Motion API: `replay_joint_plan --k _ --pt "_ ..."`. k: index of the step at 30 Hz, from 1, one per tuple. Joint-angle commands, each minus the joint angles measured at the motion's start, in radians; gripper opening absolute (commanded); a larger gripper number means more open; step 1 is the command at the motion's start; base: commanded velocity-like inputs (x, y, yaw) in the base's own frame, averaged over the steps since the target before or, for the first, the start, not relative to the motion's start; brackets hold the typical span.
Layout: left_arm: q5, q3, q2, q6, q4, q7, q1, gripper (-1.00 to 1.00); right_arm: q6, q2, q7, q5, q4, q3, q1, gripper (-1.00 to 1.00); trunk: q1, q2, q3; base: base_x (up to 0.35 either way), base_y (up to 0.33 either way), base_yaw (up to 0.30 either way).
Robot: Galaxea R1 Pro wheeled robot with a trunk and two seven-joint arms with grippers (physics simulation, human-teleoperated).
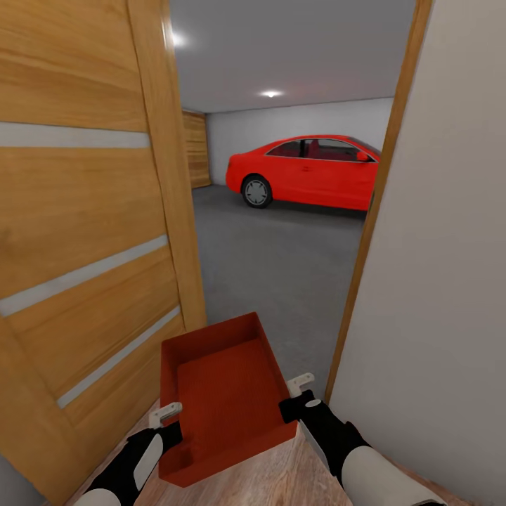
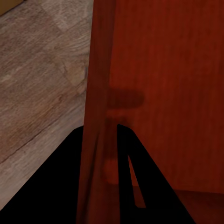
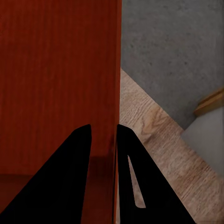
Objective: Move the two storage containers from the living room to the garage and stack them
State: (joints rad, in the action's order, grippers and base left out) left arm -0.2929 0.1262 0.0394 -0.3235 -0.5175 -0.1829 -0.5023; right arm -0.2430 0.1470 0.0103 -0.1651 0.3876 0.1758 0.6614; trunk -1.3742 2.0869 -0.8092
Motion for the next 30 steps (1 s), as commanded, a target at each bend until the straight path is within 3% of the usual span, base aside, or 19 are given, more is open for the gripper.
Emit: replay_joint_plan --k 1,30 --pt "0.001 0.009 -0.006 -0.006 -0.007 -0.009 -0.001 -1.0 -0.007 -0.001 0.005 0.011 -0.001 0.022 0.0 -1.0 0.0 0.0 -0.001 0.0 0.0 -0.021" --pt "0.001 0.009 -0.006 -0.007 -0.007 -0.01 -0.001 -1.0 -0.007 -0.001 0.005 0.011 -0.001 0.022 0.0 -1.0 0.0 0.0 -0.001 -0.036 0.0 -0.001"
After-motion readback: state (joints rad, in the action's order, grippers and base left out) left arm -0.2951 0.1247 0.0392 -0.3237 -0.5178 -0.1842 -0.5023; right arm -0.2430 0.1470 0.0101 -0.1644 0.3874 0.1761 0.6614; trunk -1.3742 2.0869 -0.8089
